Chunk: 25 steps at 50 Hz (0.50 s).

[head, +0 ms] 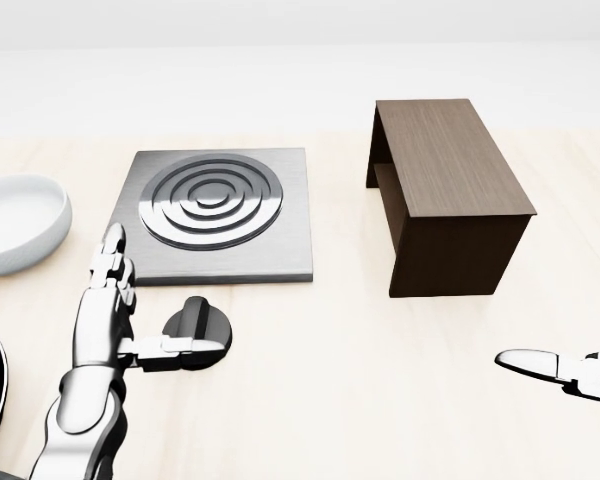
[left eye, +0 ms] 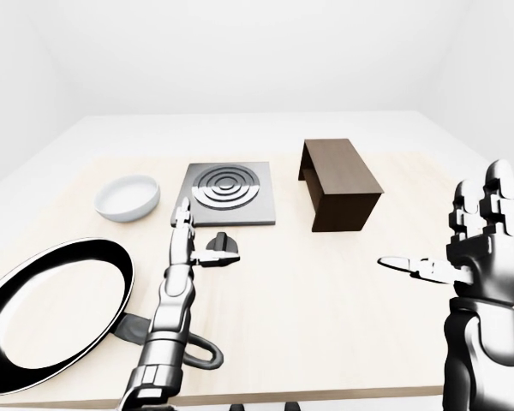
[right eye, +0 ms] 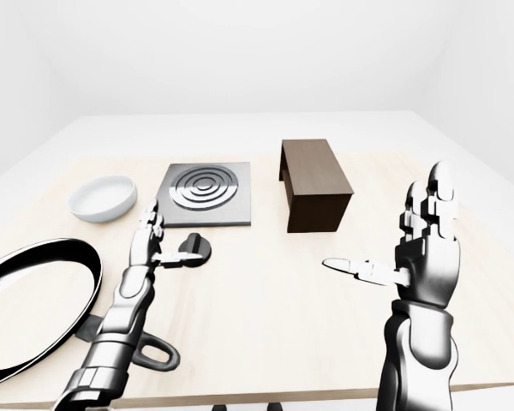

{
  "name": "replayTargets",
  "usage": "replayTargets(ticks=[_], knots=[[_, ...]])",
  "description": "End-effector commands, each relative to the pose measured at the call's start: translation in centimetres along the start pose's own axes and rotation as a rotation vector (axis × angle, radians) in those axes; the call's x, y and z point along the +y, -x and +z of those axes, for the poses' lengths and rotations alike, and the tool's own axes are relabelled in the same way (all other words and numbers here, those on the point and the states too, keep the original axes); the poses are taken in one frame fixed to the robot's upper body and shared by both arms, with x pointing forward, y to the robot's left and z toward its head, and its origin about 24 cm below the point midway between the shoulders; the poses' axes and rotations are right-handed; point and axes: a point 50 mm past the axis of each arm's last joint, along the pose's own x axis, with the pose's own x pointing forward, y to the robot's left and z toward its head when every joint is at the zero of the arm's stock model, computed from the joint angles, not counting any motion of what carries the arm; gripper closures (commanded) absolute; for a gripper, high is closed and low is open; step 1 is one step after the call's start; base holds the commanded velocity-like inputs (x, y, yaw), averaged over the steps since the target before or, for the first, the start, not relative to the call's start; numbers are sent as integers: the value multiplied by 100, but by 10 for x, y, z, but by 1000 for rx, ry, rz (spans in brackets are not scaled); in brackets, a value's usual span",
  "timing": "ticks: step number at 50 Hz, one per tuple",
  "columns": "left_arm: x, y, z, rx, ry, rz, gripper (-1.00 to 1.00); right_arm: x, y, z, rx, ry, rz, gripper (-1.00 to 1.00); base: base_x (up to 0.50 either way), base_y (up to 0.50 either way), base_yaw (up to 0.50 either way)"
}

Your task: Turn on the stove.

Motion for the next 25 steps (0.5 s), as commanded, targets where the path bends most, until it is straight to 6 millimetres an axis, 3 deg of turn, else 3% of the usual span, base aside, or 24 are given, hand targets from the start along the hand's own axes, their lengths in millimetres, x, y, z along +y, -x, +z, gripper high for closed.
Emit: replayTargets(ticks=[1,9,25], knots=[[-14,4,-43,201,-22,-60,-100,1,1,-7,32,3,1,-100,0,0,0],[-16,5,-55,263,-32,-64,-100,1,0,-7,31,4,1,-100,0,0,0],[-17,6,-54,253,-31,-69,-100,1,0,-4,15,6,1,-100,0,0,0]])
